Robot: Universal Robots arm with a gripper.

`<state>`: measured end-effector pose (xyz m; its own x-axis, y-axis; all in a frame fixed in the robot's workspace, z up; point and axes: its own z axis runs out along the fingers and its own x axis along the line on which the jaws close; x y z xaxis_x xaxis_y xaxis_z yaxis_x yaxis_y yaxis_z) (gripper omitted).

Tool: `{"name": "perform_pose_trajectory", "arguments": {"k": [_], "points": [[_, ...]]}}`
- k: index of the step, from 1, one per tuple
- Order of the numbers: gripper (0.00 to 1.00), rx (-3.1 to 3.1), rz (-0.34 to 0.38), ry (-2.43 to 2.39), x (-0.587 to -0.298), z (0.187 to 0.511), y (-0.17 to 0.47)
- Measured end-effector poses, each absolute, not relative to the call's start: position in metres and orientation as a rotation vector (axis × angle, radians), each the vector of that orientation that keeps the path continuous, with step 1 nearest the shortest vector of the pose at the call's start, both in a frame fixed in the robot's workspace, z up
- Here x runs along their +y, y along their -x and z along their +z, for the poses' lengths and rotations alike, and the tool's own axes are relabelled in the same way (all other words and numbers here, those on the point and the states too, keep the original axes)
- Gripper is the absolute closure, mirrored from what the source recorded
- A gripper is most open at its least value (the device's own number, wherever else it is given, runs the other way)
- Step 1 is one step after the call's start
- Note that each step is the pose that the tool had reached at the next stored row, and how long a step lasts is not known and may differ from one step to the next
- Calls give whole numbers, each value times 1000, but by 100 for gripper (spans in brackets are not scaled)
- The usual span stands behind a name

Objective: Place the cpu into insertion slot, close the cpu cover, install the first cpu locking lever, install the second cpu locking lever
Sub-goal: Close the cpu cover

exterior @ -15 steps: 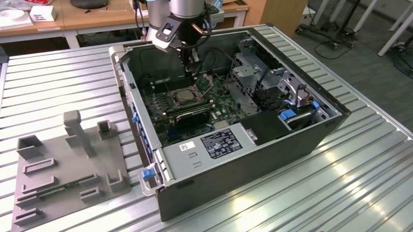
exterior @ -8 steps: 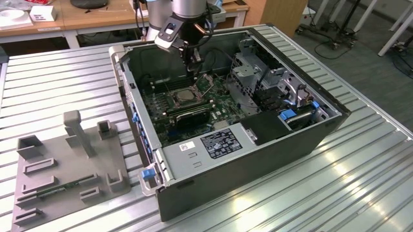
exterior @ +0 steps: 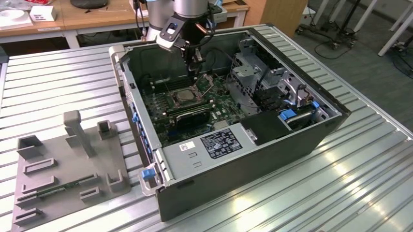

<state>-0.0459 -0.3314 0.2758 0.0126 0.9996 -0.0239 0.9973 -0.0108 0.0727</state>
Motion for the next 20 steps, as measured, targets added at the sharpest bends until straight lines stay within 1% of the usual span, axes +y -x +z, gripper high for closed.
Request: {"name": "perform_pose_trajectory", "arguments": {"k": [14,20], "points": [[89,2160,52,-2185,-331,276,44],[89,2160,52,-2185,-331,276,31]]}}
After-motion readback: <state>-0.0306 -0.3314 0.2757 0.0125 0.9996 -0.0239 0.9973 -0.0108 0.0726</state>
